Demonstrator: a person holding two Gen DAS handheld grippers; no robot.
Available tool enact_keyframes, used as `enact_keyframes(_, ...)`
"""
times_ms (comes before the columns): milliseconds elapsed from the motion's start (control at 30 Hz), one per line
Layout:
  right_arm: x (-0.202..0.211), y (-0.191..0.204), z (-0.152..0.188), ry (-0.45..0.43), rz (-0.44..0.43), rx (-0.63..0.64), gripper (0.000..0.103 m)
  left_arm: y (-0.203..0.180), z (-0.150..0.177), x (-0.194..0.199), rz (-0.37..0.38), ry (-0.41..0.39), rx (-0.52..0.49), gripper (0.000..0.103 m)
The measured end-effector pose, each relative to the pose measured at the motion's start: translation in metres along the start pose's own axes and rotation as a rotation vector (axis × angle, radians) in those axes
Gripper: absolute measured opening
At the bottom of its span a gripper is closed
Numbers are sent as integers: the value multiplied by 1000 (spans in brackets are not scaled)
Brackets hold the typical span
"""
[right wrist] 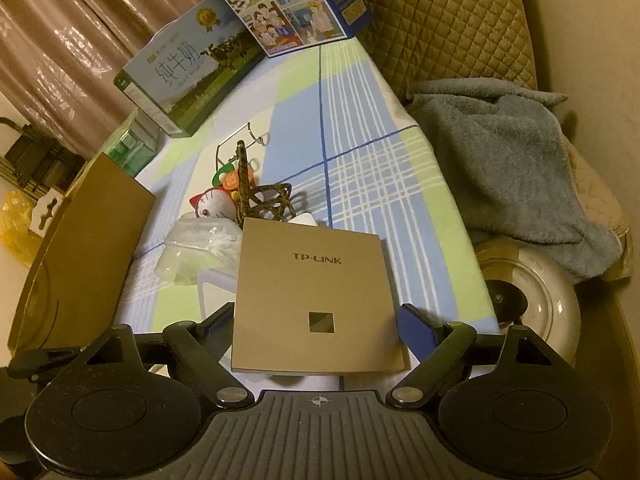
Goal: Organize rigid objects
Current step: 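Grasp the beige round plug with the left gripper while the right gripper grasps the TP-LINK panel, then lift the beige plug with the left gripper while the right gripper lifts the TP-LINK panel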
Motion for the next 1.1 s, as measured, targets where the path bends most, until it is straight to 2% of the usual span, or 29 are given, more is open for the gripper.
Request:
enact_keyframes(333,10,4,18,9,43,75,81,-2,10,3,-11,19,-27,18)
enact_keyframes(533,23,3,25,-1,158,184,81,0,19,12,-27,20,-13,23)
enact_keyframes(633,24,2,34,27,217,244,82,-1,22,13,-25,26,-14,25)
enact_keyframes(833,16,1,54,131,229,286,82,-10,25,14,-1,35,-22,27)
enact_keyframes(1000,17,2,53,100,224,259,86,-13,30,17,23,36,-23,32)
enact_keyframes(1100,15,3,53,113,211,241,88,-14,33,19,25,38,-19,36)
Point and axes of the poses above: each gripper's, at about its wrist camera, not at the fingertips, and x roughly against the way its jaws point, y to its left, z to its underside, the point moved 8 cm from there along -x, roughly the way its jaws point, and after that the axes turned 13 degrees about -x, right-handed, at the moved point
